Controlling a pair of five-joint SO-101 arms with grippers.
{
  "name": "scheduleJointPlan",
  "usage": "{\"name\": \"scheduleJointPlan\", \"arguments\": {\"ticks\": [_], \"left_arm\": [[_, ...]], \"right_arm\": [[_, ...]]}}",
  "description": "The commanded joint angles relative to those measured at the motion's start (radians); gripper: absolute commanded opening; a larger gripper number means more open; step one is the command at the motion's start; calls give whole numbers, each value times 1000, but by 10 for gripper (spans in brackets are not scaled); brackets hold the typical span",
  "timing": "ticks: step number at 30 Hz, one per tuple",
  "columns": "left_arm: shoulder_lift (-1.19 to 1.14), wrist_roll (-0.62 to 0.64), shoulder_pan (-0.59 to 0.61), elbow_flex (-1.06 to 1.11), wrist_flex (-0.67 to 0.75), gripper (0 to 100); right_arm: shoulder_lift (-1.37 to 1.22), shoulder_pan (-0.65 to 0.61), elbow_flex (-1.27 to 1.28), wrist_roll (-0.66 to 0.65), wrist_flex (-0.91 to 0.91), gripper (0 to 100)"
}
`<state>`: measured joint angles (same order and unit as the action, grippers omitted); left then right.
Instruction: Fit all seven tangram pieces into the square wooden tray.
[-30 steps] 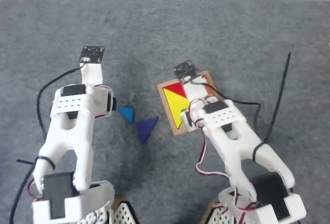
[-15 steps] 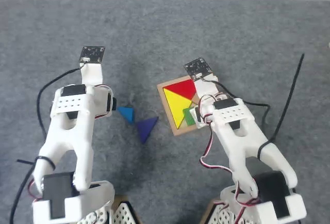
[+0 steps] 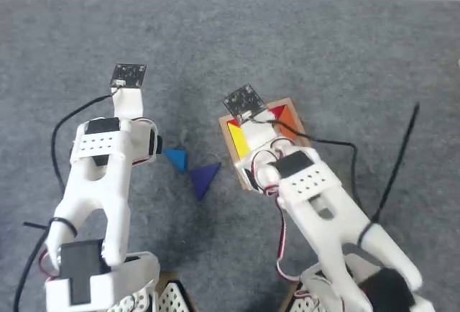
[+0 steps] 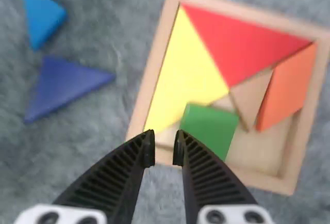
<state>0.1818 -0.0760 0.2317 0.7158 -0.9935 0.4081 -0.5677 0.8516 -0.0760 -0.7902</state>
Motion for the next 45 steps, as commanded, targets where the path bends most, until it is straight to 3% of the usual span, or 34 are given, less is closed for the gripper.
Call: {"name": "scheduleJointPlan", "arguments": {"ticks": [1,22,28,35,45], "left_arm": [[49,-12,-3,-2,15,156],[49,-12,-2,-2,15,156],[49,-12,-2,-2,15,156],[49,-12,-3,-2,15,156],[49,-12,-3,5,18,156]], "right_arm": [[-102,-8,-9,5,22,91],[-193,157,-46,-66,64,91],[-68,174,-37,-58,28,91],[54,280,-9,-58,28,91],[-217,306,-106,-68,131,91]]}}
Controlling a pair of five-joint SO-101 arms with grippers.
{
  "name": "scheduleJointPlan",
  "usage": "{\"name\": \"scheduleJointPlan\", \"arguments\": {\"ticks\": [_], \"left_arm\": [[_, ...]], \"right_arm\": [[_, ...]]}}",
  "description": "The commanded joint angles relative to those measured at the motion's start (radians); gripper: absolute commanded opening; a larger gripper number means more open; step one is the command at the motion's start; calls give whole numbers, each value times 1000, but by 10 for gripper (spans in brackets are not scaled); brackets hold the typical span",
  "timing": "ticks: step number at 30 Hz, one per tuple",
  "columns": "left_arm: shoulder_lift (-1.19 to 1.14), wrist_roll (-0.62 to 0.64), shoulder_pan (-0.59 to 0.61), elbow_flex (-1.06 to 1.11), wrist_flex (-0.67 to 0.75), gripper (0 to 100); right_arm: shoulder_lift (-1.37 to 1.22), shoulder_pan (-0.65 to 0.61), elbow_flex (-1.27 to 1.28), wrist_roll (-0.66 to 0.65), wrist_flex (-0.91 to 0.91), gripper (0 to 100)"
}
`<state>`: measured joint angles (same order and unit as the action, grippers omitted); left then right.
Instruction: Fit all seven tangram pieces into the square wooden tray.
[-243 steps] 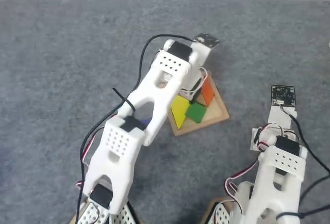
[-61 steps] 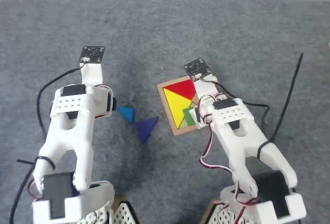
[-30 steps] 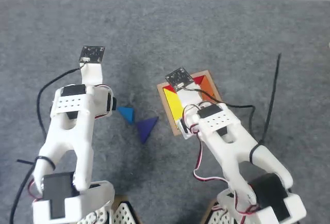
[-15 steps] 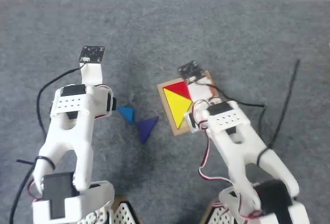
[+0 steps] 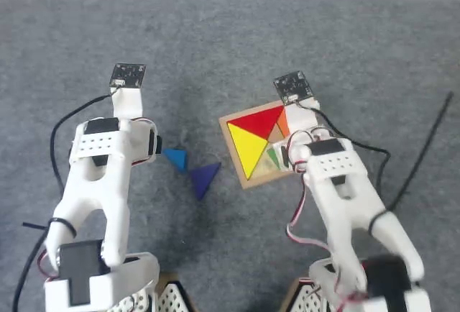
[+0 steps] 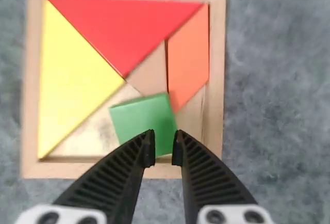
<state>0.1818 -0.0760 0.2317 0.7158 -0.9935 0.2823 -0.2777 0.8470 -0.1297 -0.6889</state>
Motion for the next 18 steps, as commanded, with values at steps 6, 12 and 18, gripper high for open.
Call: {"name": "scheduleJointPlan", "arguments": {"ticks": [6,12,18], "left_arm": [[49,-12,-3,7,20,156],[49,-12,-3,5,20,156],[49,-12,-3,5,20,156]], "right_arm": [[-186,-19,-170,-37,35,91],[-189,-88,-176,-46,41,91],[-193,-124,-172,-49,67,91]]}}
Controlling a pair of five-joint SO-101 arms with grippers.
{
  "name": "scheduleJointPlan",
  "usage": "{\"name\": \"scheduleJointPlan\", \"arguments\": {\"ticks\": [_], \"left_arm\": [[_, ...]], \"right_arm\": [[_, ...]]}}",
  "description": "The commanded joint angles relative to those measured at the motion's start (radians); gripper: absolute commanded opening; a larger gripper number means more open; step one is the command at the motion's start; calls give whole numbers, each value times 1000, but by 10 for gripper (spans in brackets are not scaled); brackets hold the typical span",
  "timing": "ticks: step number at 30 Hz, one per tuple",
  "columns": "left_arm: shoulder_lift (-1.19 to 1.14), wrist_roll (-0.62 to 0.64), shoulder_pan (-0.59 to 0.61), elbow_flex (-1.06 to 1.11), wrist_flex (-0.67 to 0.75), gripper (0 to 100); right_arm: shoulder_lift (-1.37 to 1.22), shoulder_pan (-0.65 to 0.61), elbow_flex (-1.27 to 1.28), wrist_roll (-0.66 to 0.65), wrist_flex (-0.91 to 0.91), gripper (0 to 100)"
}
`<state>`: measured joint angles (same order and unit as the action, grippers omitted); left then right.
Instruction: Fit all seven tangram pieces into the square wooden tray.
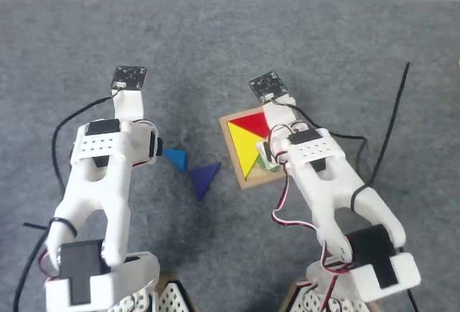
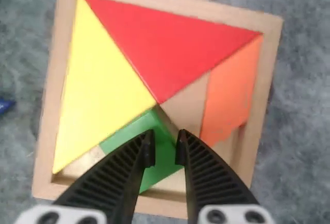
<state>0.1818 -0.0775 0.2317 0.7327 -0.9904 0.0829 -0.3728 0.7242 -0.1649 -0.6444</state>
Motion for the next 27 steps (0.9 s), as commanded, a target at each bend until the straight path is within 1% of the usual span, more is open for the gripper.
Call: {"name": "scheduleJointPlan", "arguments": {"ticks": [1,6,9,16,21,27], "left_arm": [[49,-11,-3,-12,17,156],[49,-11,-3,-10,17,156],[49,-11,-3,-10,17,156],[49,-11,-5,-10,15,156],[51,-11,-3,-10,12,156],[51,-11,-3,-10,12,156]], "right_arm": [[12,-30,-48,-14,22,91],[16,-25,-44,-5,12,91],[22,-25,-34,-3,-28,91],[107,-24,40,9,-24,91],[36,7,31,8,-25,91],[-65,15,-55,6,-36,91]]}}
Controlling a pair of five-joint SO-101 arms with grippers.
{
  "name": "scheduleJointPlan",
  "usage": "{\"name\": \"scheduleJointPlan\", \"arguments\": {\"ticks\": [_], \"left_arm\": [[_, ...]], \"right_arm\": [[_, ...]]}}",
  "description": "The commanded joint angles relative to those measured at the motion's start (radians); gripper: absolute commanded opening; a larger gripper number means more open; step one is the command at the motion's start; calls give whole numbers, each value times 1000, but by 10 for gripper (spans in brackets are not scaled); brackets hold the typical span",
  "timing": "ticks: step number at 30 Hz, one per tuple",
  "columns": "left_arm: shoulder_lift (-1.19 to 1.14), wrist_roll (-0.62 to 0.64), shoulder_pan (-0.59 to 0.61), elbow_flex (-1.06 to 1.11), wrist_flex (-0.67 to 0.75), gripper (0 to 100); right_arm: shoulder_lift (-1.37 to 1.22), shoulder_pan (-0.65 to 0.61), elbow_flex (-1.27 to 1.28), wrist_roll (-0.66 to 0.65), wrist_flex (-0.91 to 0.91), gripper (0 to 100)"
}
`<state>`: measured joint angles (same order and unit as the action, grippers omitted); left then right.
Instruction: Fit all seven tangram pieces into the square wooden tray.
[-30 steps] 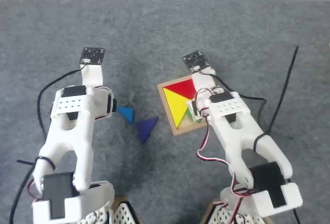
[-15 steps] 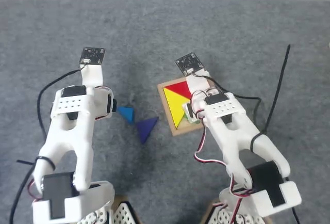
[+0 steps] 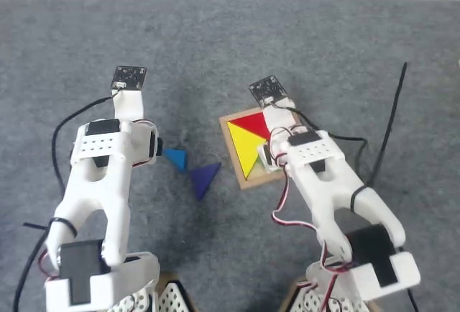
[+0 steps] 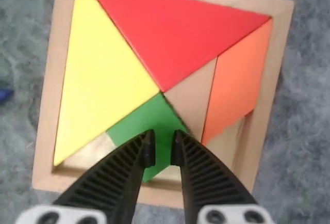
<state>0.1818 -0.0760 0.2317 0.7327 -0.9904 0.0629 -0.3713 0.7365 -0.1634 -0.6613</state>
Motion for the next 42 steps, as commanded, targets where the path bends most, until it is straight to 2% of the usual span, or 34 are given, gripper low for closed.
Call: {"name": "scheduleJointPlan", "arguments": {"ticks": [1,6,10,15,19,22,29,36,42], "left_arm": [[52,-12,-3,-10,12,156],[60,-12,-8,-30,9,156],[60,-12,-41,-124,-95,156],[55,-8,-186,-228,-239,156],[49,-8,-321,-209,-249,156],[41,-12,-362,-179,-232,156],[-141,-26,-342,-208,-189,182],[-187,-32,-476,-179,-229,183],[-206,-49,-483,-162,-229,184]], "right_arm": [[-54,18,-77,5,-19,91],[-50,99,-109,11,-19,91],[87,156,-83,18,-41,90],[355,168,55,40,-136,90],[535,209,169,8,-243,91],[624,289,252,-49,-282,91],[653,450,417,-98,-216,91],[653,453,451,-98,-171,91],[653,455,453,-94,-174,91]]}}
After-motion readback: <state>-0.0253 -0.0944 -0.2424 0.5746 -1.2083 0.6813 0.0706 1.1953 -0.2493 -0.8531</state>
